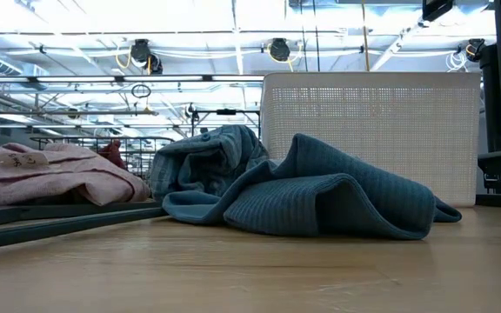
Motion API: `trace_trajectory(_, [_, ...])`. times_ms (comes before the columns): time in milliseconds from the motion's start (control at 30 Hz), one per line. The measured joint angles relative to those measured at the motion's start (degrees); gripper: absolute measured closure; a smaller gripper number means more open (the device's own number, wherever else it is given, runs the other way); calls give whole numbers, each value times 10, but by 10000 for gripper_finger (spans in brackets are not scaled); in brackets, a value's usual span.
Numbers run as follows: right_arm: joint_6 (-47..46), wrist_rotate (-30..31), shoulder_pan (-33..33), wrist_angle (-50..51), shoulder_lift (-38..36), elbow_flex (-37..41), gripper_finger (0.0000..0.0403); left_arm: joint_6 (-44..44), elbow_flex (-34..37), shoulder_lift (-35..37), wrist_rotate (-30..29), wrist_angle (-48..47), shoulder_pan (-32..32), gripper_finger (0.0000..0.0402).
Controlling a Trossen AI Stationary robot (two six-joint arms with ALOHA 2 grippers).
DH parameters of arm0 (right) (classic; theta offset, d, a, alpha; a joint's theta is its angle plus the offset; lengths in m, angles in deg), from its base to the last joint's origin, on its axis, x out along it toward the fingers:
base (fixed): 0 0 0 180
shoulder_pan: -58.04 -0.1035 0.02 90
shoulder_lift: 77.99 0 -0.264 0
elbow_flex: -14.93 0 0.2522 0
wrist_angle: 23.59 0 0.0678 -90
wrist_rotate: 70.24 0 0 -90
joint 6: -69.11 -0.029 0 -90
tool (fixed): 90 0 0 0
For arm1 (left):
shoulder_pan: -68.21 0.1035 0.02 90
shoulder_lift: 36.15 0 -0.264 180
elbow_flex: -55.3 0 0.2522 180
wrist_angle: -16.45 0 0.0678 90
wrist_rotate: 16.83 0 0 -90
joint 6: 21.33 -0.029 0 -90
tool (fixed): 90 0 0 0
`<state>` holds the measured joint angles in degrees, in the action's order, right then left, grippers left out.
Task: Pick & Place Cloths
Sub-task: Put the black undergarment into the gold wire basket
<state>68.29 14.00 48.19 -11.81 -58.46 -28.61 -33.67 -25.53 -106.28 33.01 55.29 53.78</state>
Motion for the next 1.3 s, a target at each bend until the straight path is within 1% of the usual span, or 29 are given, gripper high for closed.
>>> trace_trajectory(167, [0,0,0,0,0,0,403,-9,0,0,-1,0,6,401])
trace_trajectory(267, [0,0,0,0,0,0,403,-49,0,0,-26,-1,8,401])
trace_trajectory(367, [0,0,0,1,0,0,403,-117,0,0,-94,-22,10,401])
trace_trajectory(467, [0,0,0,1,0,0,403,-182,0,0,-196,-47,15,401])
trace_trajectory(567, [0,0,0,1,0,0,403,-213,0,0,-283,-81,30,401])
trace_trajectory(633, [0,0,0,1,0,0,403,-226,0,0,-326,-101,43,401])
trace_trajectory(733, [0,0,0,1,0,0,403,-254,0,0,-366,-119,64,401])
trace_trajectory(900, [0,0,0,1,0,0,403,-311,0,0,-403,-131,113,401])
trace_trajectory(1067, [0,0,0,1,0,0,403,-310,0,0,-409,-172,178,401])
trace_trajectory(1200, [0,0,0,1,0,0,403,-275,0,0,-407,-211,231,401])
trace_trajectory(1300, [0,0,0,1,0,0,403,-209,0,0,-380,-269,261,401])
